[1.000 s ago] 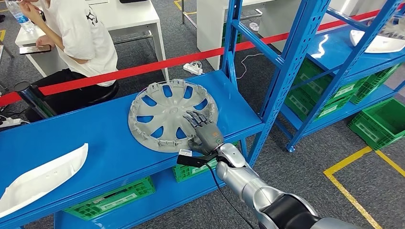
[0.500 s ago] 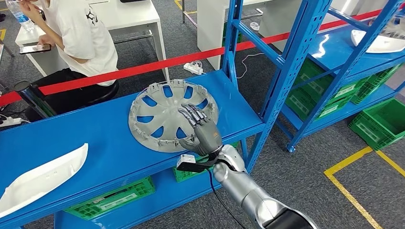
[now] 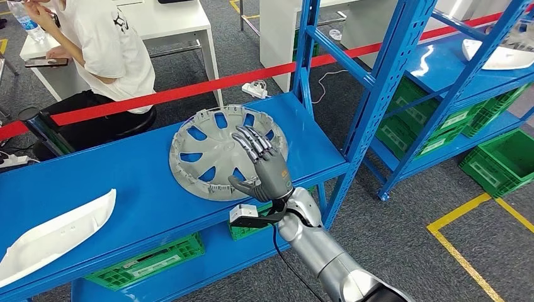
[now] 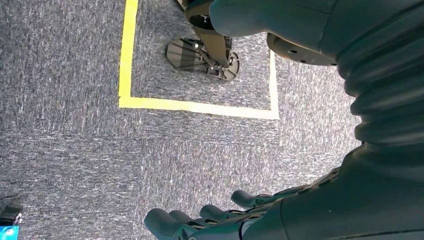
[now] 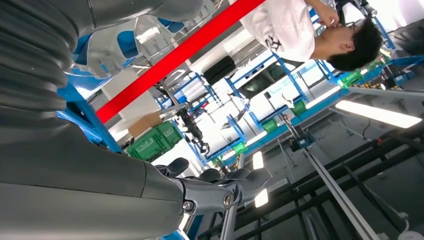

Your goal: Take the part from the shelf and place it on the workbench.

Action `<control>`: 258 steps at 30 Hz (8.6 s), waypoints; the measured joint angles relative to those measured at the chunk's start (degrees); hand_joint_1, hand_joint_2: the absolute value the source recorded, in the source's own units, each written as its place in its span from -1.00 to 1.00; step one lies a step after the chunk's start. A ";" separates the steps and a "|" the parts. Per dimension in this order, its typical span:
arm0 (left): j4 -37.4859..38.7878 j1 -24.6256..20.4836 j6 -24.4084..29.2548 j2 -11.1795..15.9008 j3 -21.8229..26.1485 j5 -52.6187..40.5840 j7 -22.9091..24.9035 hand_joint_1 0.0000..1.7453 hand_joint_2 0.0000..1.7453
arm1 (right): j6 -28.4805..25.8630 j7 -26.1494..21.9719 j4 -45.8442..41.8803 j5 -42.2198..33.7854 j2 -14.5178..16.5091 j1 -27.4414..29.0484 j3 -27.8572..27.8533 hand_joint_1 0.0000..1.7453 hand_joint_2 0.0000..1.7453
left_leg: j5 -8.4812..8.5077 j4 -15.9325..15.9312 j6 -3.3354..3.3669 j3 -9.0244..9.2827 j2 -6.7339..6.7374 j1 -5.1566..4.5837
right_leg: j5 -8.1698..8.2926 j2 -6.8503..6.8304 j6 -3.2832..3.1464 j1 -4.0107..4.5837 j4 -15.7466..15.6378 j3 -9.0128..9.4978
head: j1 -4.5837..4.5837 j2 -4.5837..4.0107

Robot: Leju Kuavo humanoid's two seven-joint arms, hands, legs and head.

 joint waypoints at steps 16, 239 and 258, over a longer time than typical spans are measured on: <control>-0.02 0.13 3.74 0.00 0.04 0.92 -0.39 -1.00 -1.00 | 0.02 0.81 0.03 0.41 0.00 0.00 2.10 -1.00 -1.00 | 0.00 -0.01 0.00 -0.01 0.00 0.00 | 0.00 0.00 0.00 0.00 0.00 -0.01 | -0.01 0.00; 0.14 1.13 6.02 -0.67 7.33 8.75 -2.92 -1.00 1.00 | -1.18 19.20 -15.57 22.43 -7.52 4.00 18.27 1.00 1.00 | 4.66 1.06 0.25 -6.36 0.69 0.05 | -2.71 -0.28 1.21 -0.75 2.75 1.49 | 2.84 0.00; 0.25 1.53 3.27 -0.89 7.45 4.81 -3.10 -1.00 1.00 | 1.16 21.26 -23.58 26.27 -8.04 11.53 14.65 1.00 1.00 | -2.70 -0.88 0.13 3.15 -2.48 0.29 | 5.64 3.28 1.62 -1.38 0.43 -6.85 | 3.77 0.00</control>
